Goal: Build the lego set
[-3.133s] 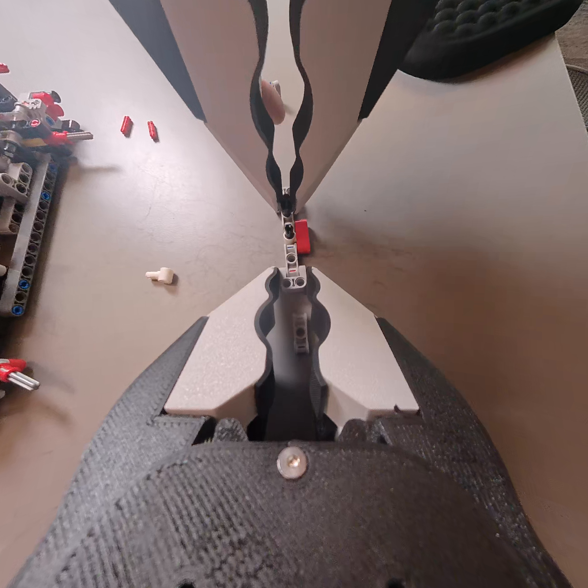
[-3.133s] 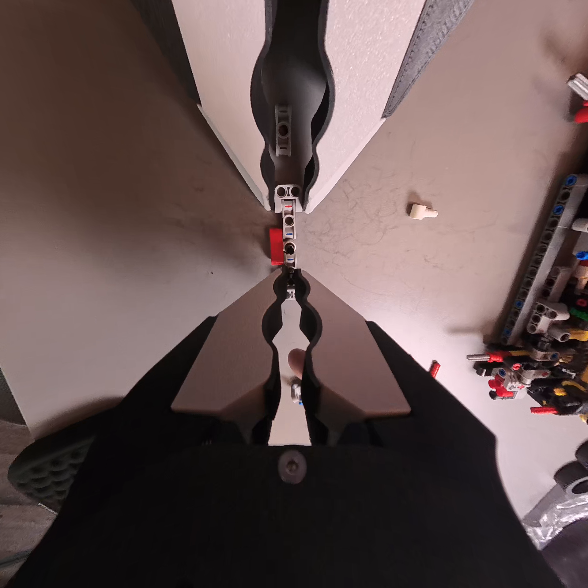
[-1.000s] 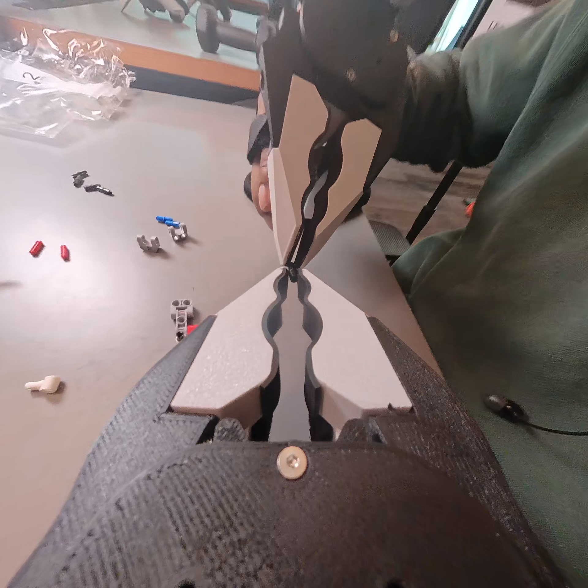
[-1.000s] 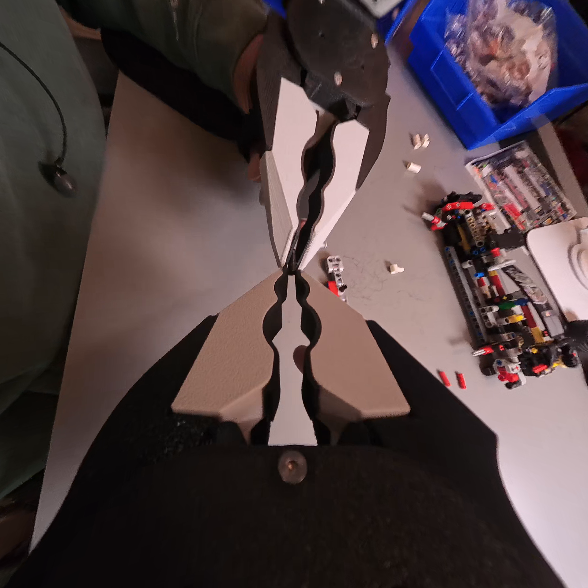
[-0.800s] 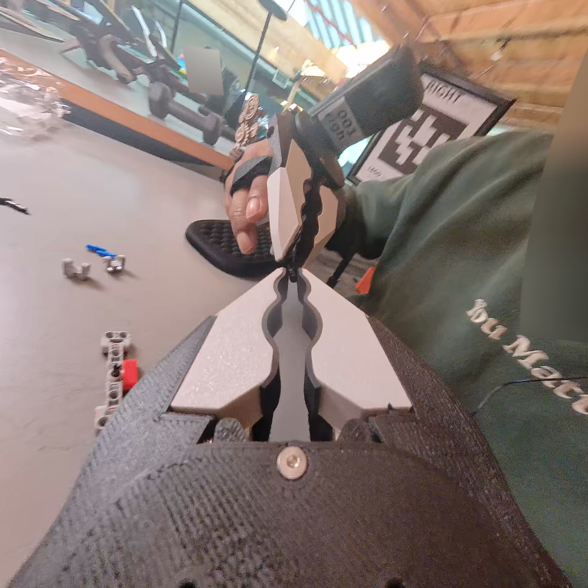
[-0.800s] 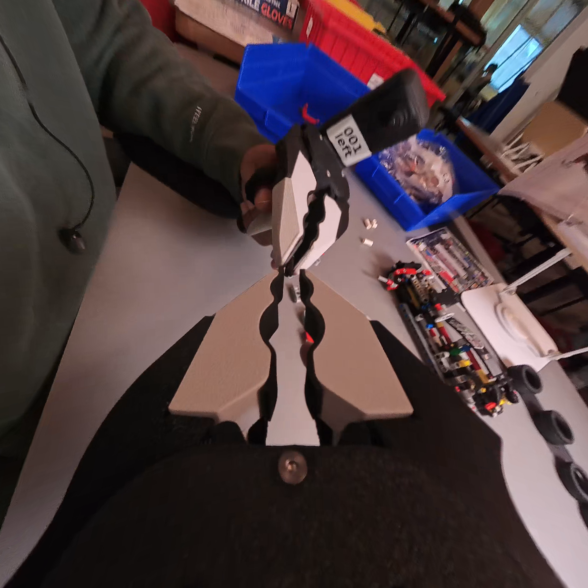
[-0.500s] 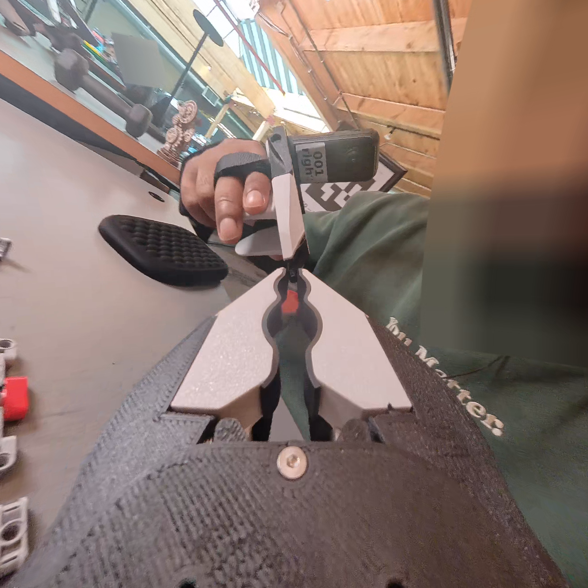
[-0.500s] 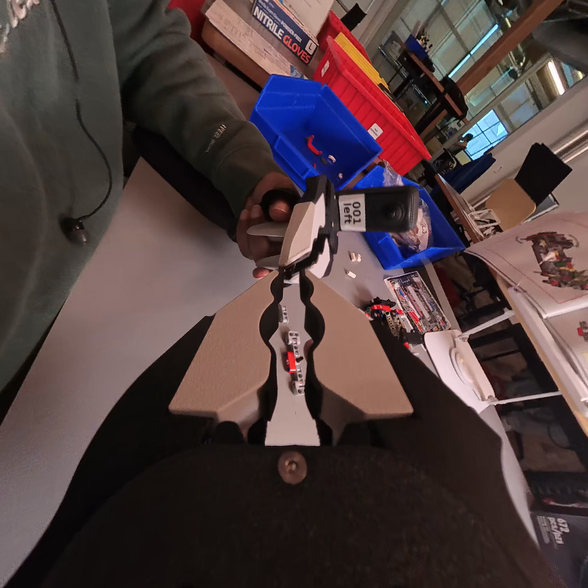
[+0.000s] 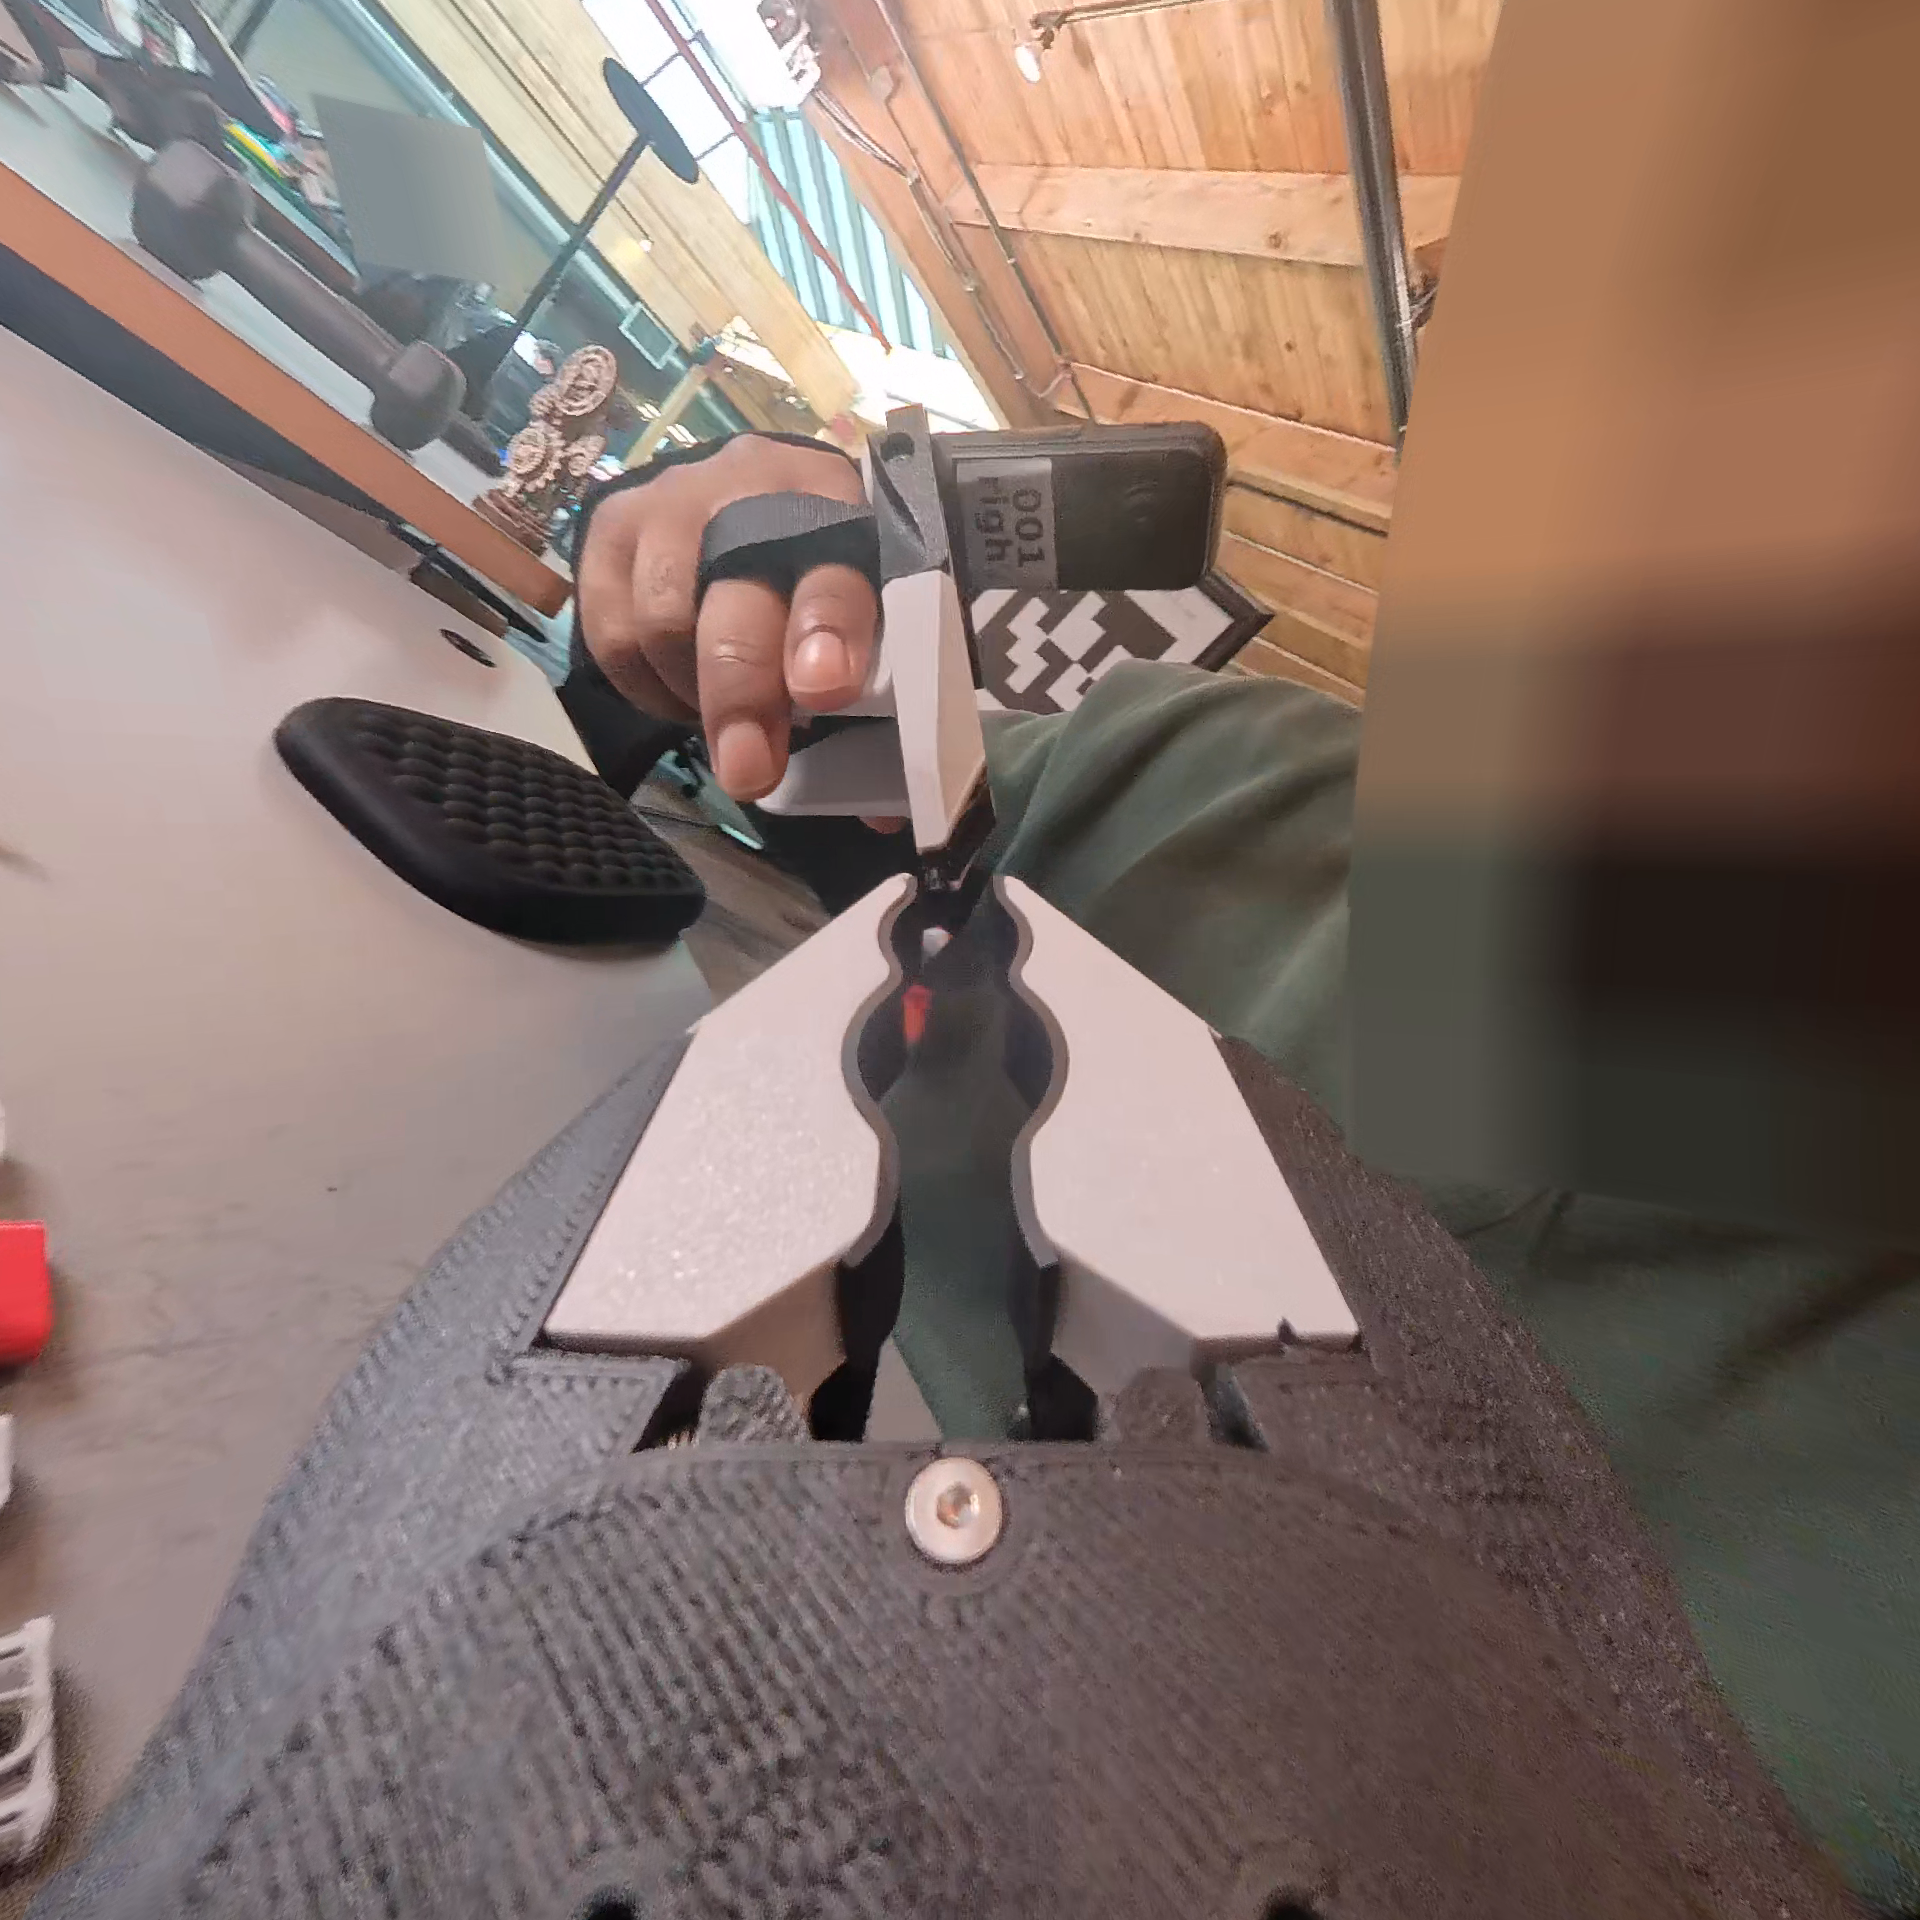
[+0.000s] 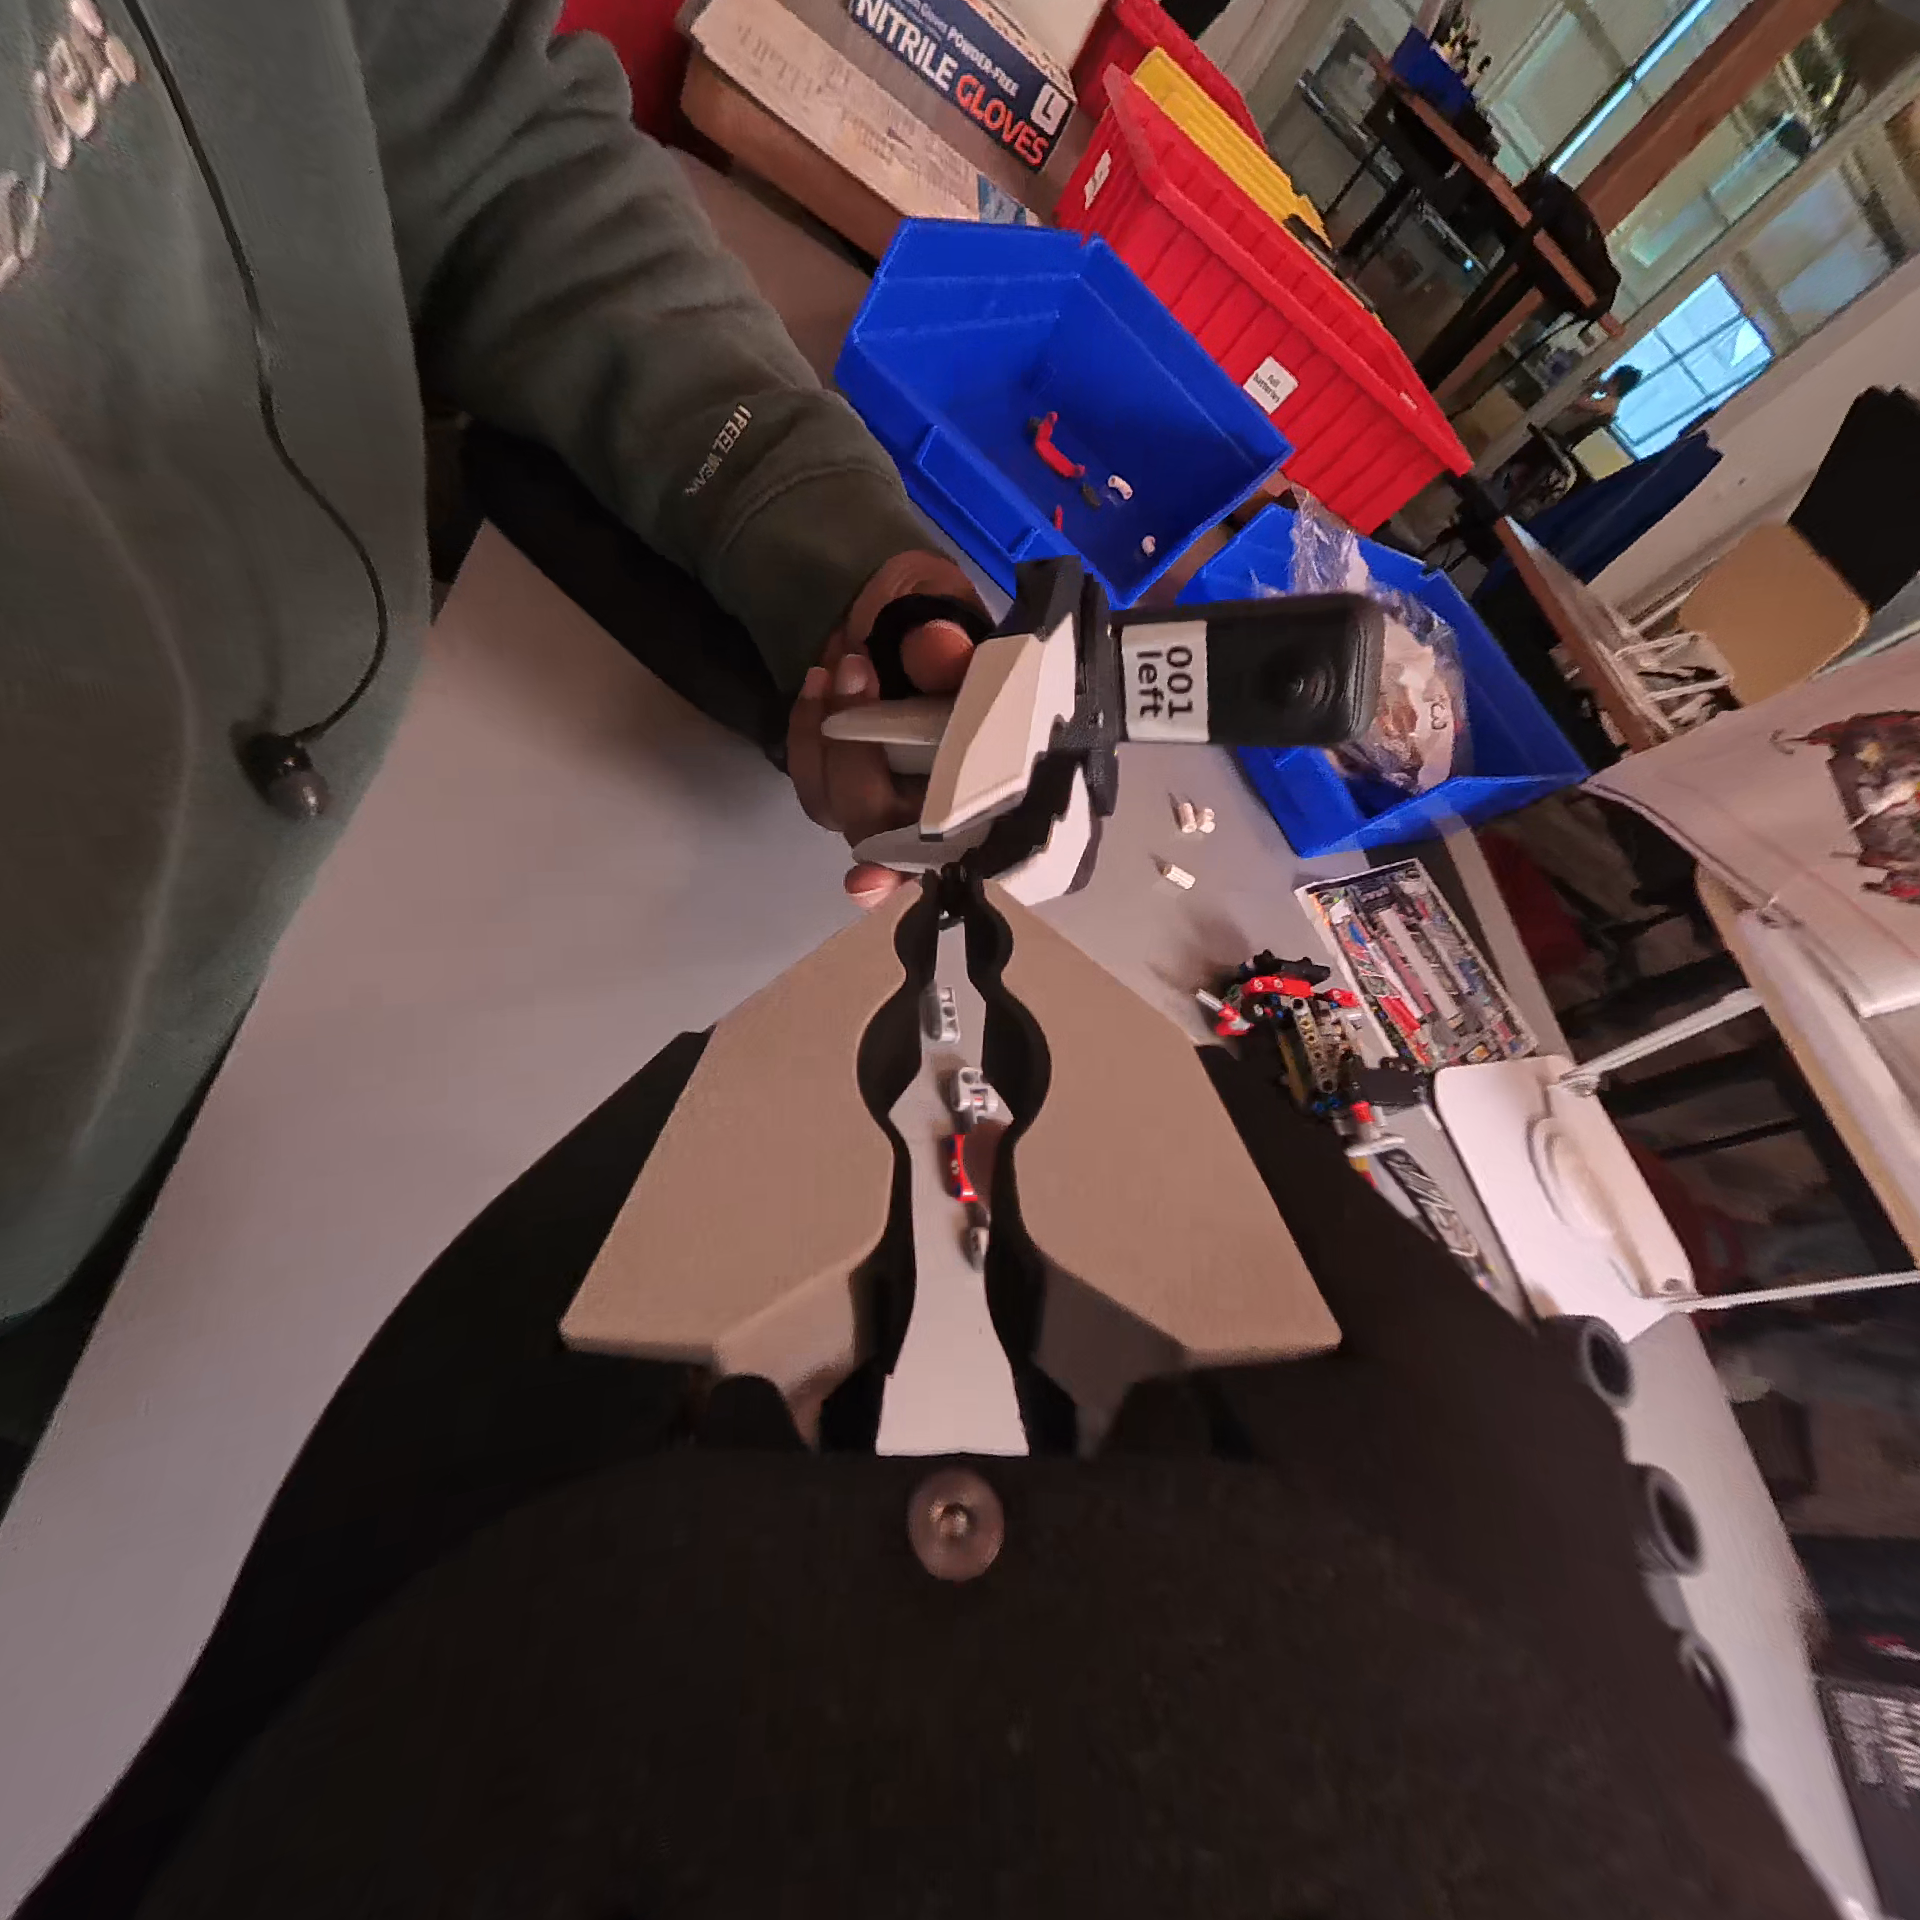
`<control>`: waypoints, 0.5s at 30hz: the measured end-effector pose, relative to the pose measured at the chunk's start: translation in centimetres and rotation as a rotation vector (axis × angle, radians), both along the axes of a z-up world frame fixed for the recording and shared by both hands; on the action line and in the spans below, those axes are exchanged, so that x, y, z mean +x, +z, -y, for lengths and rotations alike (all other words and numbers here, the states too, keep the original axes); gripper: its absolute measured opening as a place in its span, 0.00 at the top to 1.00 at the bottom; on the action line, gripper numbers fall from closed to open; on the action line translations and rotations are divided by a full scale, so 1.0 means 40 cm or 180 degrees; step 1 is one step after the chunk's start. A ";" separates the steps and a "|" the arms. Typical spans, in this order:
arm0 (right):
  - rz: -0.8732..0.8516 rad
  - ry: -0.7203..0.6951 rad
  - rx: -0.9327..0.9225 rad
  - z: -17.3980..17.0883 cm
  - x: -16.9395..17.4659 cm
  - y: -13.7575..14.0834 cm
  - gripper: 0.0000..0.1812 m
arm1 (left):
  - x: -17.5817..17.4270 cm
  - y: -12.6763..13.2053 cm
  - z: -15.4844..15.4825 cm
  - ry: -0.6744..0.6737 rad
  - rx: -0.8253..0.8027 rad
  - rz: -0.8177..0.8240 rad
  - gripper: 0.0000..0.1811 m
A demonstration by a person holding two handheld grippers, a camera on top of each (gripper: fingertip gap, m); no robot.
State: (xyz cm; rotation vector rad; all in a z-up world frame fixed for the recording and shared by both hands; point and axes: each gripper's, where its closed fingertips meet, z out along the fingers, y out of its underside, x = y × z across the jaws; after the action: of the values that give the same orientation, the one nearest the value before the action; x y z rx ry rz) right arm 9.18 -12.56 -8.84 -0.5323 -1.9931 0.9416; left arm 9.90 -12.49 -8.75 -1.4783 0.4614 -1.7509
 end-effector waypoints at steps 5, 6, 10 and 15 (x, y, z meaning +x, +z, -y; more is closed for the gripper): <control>0.0127 0.0009 -0.0133 0.003 -0.001 -0.009 0.99 | 0.001 -0.004 -0.007 0.0117 0.0067 -0.0129 0.97; 0.0144 0.0019 -0.0150 0.005 -0.001 -0.011 0.99 | 0.003 -0.006 -0.007 0.0121 0.0072 -0.0148 0.99; 0.0253 -0.0008 -0.0232 -0.002 -0.007 -0.013 0.99 | -0.002 -0.010 -0.015 0.0184 0.0044 -0.0189 0.99; 0.0877 -0.0367 -0.0143 -0.103 -0.040 -0.092 0.99 | -0.096 -0.104 -0.106 0.1181 0.0504 -0.1673 0.90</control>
State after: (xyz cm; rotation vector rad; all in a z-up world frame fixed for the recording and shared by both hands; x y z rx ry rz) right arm 7.59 -8.46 -12.53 -0.8310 -2.1612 0.8810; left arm 6.06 -8.23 -12.92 -1.7722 0.5342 -1.0097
